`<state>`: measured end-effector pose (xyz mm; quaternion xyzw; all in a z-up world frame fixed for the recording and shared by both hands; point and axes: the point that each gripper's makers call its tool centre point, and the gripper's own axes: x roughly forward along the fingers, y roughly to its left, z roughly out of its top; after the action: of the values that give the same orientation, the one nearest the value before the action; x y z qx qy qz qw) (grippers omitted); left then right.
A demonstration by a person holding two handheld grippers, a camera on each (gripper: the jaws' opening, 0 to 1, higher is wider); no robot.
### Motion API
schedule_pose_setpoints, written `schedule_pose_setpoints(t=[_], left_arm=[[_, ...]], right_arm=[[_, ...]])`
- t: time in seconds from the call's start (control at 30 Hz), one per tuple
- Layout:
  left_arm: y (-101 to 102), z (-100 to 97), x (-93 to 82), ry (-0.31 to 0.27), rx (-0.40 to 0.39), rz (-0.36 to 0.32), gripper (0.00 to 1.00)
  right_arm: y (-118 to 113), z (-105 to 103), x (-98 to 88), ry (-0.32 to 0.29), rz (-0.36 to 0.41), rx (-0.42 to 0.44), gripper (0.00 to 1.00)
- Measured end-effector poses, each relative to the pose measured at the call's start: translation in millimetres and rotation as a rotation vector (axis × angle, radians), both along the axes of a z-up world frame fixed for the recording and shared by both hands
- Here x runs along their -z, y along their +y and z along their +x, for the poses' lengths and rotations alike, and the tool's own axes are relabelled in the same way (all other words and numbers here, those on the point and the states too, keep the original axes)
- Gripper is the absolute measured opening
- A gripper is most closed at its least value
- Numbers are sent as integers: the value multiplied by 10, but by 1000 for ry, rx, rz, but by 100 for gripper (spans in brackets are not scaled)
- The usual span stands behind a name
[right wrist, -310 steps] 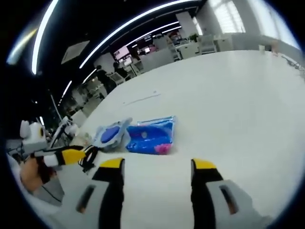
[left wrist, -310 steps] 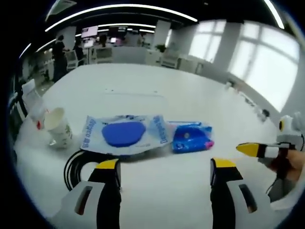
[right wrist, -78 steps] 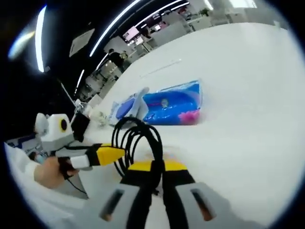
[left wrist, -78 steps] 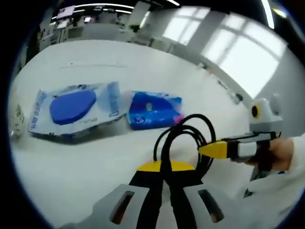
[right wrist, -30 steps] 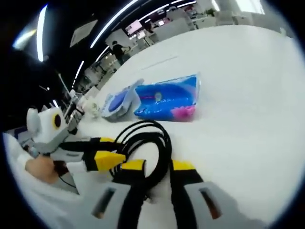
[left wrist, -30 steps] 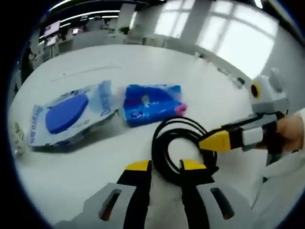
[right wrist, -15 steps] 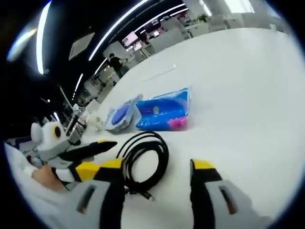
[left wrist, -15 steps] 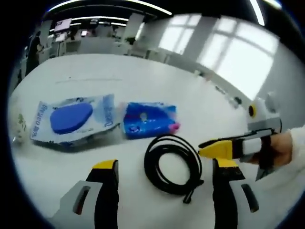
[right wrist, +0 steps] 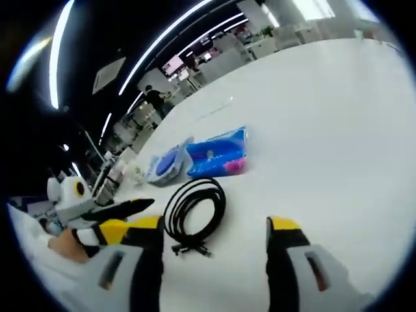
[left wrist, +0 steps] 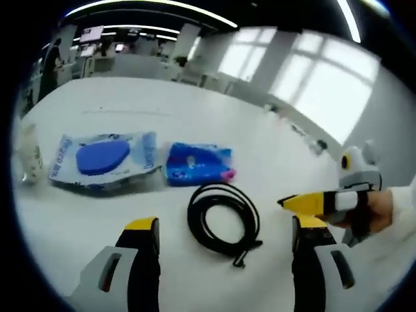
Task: Arrange the tabletop items into an orderly group along one side of the table until the central work area is clear of visible clutter.
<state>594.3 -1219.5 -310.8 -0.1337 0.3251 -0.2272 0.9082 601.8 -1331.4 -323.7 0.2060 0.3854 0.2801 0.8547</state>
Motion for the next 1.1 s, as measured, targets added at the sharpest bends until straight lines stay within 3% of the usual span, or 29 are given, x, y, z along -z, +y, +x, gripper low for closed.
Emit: schedule_pose_setpoints(t=[0.4,0.47,0.57,0.83,1.1], left_arm=[[177,-133,-154,-28,-70,4,79],[223,-173,-155,-24,-76,7,78],[367,-255,-178,-12,-106,28,77],[714,-447,-411,-28,-225,18,76],[864,-621,-477,-66,-188,78,77]], right_arm=[[-200,-238,-74,-32,-48,-8,64],[-267,-312,-46,-29,-85,-17,63],[-305,-386,-35,-22,-76,-21,63],[-191,-631,12,19,-56,-90,62],[-100,-724,-145,-38,-57,-132,63]])
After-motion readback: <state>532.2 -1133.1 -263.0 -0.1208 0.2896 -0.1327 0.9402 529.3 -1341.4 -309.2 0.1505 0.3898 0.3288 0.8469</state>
